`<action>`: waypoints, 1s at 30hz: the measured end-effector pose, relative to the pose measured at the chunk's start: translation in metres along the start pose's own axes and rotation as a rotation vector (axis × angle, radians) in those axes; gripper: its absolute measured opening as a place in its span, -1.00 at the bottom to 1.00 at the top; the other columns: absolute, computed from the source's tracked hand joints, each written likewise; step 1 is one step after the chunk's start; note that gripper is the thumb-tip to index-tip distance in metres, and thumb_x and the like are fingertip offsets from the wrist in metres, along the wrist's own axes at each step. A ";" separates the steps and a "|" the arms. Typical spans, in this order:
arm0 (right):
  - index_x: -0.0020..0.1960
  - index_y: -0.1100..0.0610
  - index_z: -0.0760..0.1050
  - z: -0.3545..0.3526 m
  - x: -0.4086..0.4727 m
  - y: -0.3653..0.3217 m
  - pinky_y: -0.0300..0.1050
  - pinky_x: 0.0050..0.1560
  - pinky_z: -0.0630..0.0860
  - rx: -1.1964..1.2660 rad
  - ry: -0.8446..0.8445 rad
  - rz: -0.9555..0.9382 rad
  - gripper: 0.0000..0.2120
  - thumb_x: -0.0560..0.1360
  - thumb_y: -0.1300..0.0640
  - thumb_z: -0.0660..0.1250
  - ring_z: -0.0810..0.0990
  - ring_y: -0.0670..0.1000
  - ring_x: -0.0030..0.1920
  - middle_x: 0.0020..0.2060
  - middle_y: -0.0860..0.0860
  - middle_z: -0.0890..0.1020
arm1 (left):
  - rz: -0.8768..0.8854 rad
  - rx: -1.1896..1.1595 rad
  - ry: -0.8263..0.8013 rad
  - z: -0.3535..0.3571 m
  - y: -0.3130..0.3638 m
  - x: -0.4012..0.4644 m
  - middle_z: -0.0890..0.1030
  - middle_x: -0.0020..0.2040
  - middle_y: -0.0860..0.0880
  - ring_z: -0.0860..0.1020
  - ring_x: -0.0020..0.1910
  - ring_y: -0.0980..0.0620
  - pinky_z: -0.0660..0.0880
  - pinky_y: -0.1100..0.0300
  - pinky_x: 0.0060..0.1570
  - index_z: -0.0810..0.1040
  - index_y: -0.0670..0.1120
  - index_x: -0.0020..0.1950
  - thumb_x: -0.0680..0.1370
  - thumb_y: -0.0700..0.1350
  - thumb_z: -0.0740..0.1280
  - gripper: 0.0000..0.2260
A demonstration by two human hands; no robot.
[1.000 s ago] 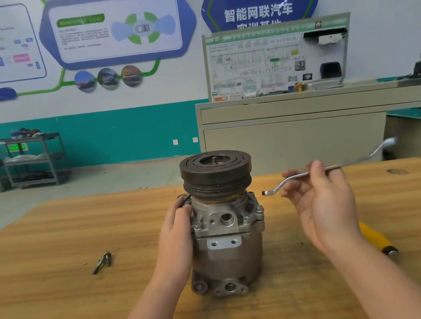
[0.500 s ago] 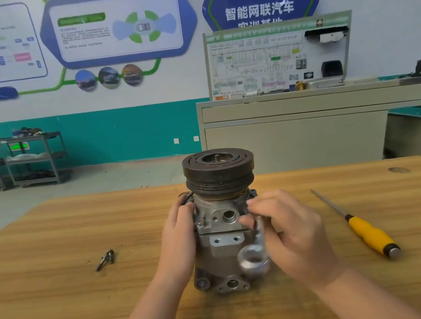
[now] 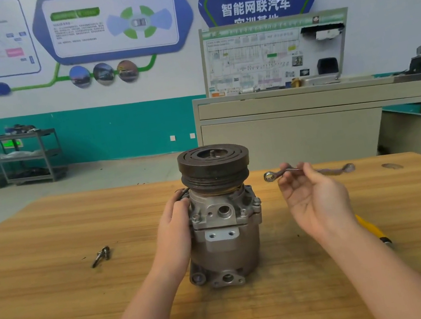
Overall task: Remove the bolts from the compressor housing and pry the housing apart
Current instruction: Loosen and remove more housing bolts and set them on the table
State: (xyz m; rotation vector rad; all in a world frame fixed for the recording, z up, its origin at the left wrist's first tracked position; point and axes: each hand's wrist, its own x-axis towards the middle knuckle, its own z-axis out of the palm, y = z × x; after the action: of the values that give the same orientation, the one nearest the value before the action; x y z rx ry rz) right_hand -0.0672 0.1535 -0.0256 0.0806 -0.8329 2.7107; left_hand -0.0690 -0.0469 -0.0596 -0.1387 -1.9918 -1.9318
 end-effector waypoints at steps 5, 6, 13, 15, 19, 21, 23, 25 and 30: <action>-0.04 0.12 0.29 0.003 -0.010 0.008 -0.16 -0.39 0.55 -0.383 -0.110 -0.415 -0.84 0.69 0.21 0.01 0.55 0.00 -0.48 -0.36 0.05 0.65 | 0.003 -0.004 -0.005 0.000 0.001 -0.001 0.48 0.00 0.35 0.43 -0.16 0.63 0.35 0.63 -0.28 0.43 0.13 0.24 0.67 -0.09 0.07 -0.77; -0.05 0.08 0.30 0.002 -0.013 0.010 -0.16 -0.38 0.55 -0.457 -0.146 -0.491 -0.83 0.69 0.22 0.01 0.54 0.00 -0.48 -0.33 0.05 0.65 | 0.004 -0.002 -0.008 0.000 0.001 -0.001 0.49 0.01 0.34 0.44 -0.13 0.61 0.36 0.61 -0.24 0.43 0.11 0.27 0.67 -0.09 0.07 -0.76; 0.01 -0.12 0.36 -0.003 -0.032 0.021 -0.06 -0.28 0.54 -0.699 -0.448 -0.918 -0.84 0.61 0.13 0.11 0.57 0.04 -0.38 -0.16 0.05 0.63 | -0.012 0.003 -0.015 -0.001 0.002 -0.002 0.47 0.02 0.36 0.41 -0.05 0.51 0.32 0.48 -0.13 0.41 0.14 0.30 0.67 -0.05 0.07 -0.75; 0.03 -0.16 0.37 -0.005 -0.030 0.023 -0.16 -0.25 0.54 -0.765 -0.491 -1.002 -0.78 0.61 0.17 0.11 0.58 -0.01 -0.36 -0.15 0.04 0.62 | -0.013 -0.003 -0.015 0.000 0.002 -0.002 0.48 0.03 0.35 0.42 -0.02 0.47 0.32 0.46 -0.12 0.41 0.14 0.29 0.67 -0.05 0.07 -0.75; 0.04 -0.14 0.36 -0.008 -0.030 0.027 -0.23 -0.27 0.53 -0.834 -0.484 -1.065 -0.80 0.63 0.17 0.11 0.57 -0.07 -0.36 -0.20 0.03 0.59 | -0.023 -0.035 -0.018 0.000 0.002 -0.002 0.52 0.03 0.31 0.46 0.05 0.38 0.36 0.38 -0.09 0.44 0.20 0.19 0.66 -0.06 0.09 -0.78; 0.01 -0.04 0.38 -0.008 -0.029 0.032 -0.25 -0.26 0.52 -0.901 -0.509 -1.141 -0.90 0.66 0.09 0.11 0.54 -0.09 -0.34 -0.25 0.06 0.55 | -0.024 -0.039 -0.017 0.000 0.002 -0.001 0.54 0.02 0.31 0.49 0.01 0.41 0.37 0.38 -0.10 0.45 0.22 0.15 0.66 -0.07 0.09 -0.77; 0.01 0.11 0.39 -0.008 -0.030 0.040 -0.30 -0.22 0.49 -1.021 -0.580 -1.287 -0.82 0.67 0.04 0.10 0.50 -0.09 -0.28 -0.24 0.03 0.51 | -0.013 -0.033 -0.010 0.000 0.001 -0.001 0.56 0.00 0.32 0.50 -0.05 0.49 0.39 0.43 -0.13 0.47 0.22 0.15 0.66 -0.07 0.09 -0.76; 0.00 0.16 0.38 -0.010 -0.031 0.045 -0.28 -0.24 0.46 -1.100 -0.623 -1.385 -0.78 0.68 0.03 0.09 0.47 -0.07 -0.24 -0.23 0.06 0.51 | 0.002 -0.024 -0.004 0.000 0.001 -0.001 0.55 -0.03 0.34 0.49 -0.10 0.54 0.40 0.50 -0.19 0.49 0.23 0.12 0.66 -0.08 0.09 -0.75; -0.09 0.01 0.26 0.006 -0.031 0.045 -0.26 -0.48 0.34 -0.521 -0.180 -0.886 -0.87 0.64 0.12 0.03 0.38 -0.07 -0.50 -0.35 0.02 0.54 | -0.008 -0.019 -0.014 -0.001 0.002 -0.001 0.55 0.15 0.23 0.46 0.14 0.33 0.40 0.31 0.04 0.45 0.14 0.30 0.66 -0.07 0.08 -0.73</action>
State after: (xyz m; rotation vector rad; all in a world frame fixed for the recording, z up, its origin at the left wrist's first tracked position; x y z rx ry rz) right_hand -0.0518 0.1062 -0.0491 0.4586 -1.1732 1.6350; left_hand -0.0669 -0.0475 -0.0585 -0.1489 -1.9863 -1.9600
